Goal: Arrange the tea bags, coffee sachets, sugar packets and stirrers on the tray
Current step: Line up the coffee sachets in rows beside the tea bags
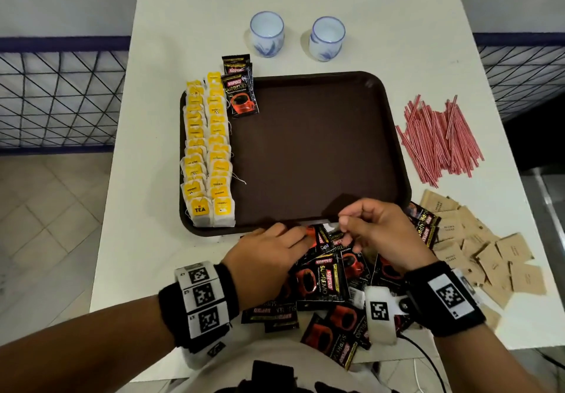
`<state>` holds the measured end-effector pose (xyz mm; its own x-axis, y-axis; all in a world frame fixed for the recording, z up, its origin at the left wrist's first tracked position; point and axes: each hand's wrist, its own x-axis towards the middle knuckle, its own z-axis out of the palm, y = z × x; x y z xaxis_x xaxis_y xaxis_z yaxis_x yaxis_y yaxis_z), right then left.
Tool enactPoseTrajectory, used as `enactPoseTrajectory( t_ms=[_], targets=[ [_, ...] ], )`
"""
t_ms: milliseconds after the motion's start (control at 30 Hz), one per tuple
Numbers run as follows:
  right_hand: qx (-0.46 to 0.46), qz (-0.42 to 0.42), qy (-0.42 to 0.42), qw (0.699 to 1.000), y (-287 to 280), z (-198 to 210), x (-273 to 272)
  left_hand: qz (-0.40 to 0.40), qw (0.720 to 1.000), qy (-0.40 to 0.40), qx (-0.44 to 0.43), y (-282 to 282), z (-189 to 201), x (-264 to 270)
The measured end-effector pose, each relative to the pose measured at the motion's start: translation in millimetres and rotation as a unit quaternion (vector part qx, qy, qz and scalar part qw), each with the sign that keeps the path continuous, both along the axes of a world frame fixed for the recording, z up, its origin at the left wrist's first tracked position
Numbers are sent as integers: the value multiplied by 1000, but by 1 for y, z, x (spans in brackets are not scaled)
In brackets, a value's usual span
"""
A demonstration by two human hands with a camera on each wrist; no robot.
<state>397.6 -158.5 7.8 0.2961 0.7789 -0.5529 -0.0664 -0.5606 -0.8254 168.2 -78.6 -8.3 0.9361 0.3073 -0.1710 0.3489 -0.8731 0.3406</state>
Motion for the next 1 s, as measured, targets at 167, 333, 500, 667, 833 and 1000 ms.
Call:
enactPoseTrajectory(
  t_ms=[167, 333, 500, 667, 833, 1000],
  targets=[
    [3, 7, -3, 1000, 1, -1, 1, -1, 999, 39, 15, -5, 1, 9],
    [6, 6, 11, 1000, 1, -7, 2, -3, 998, 59, 21, -9, 1, 15],
    [2, 9, 16, 1000, 2, -10, 1, -27, 996, 85, 14, -9, 6, 21],
    [3, 14, 15, 1000, 4, -9, 3, -24, 988, 152, 6, -13, 10, 31],
    [1, 8, 21, 1000, 2, -10, 3, -7, 986, 166, -13, -11, 16, 31],
    [1, 4, 25, 1000, 2, -9, 2, -16, 989, 142, -32, -8, 15, 25]
  ],
)
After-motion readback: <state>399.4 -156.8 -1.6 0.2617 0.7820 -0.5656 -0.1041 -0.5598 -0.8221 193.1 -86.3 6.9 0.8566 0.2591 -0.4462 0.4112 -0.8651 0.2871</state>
